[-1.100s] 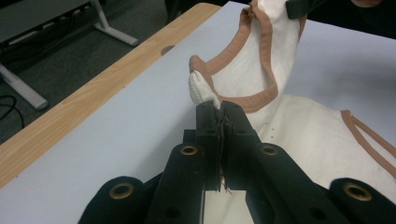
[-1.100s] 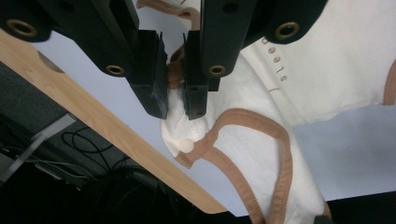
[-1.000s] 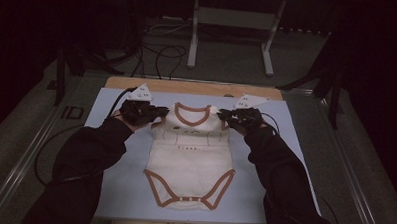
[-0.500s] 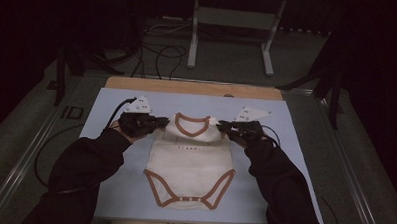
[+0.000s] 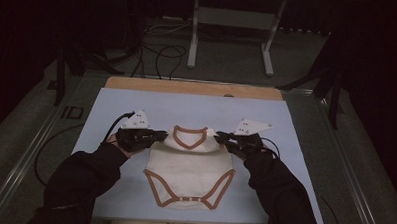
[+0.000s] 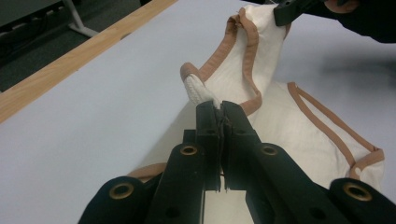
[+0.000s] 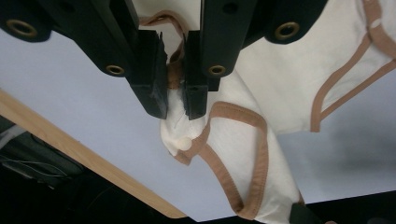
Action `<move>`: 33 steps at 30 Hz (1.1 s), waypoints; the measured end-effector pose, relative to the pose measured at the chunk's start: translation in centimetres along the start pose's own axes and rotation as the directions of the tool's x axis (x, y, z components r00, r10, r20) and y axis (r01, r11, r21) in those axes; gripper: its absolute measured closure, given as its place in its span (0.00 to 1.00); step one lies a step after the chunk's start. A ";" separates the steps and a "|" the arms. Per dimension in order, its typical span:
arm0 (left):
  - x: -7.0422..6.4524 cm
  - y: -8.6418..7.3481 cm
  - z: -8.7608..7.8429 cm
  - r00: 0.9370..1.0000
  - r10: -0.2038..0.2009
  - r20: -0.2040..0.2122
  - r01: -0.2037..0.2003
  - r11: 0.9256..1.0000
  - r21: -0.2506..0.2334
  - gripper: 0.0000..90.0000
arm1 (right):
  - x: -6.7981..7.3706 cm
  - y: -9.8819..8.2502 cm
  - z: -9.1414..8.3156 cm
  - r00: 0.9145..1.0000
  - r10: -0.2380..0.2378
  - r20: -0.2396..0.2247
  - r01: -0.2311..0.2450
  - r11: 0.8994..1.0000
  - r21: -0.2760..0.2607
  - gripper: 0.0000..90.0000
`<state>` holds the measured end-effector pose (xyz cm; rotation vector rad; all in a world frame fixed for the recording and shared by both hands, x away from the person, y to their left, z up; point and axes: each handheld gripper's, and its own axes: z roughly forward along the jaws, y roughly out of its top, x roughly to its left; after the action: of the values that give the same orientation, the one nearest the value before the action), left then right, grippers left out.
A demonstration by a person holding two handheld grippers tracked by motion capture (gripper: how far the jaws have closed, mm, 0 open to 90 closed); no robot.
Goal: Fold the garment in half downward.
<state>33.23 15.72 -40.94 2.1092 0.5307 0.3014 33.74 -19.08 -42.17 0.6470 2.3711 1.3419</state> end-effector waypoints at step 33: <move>-5.8 -7.0 1.1 0.989 -0.064 0.134 0.054 0.995 0.078 0.97 | 5.2 -6.5 -0.9 0.992 0.043 -0.115 -0.028 0.992 0.123 0.89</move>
<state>26.73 15.61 -47.43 2.1632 0.5294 0.1037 27.55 -19.83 -47.70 0.6637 2.5635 1.2912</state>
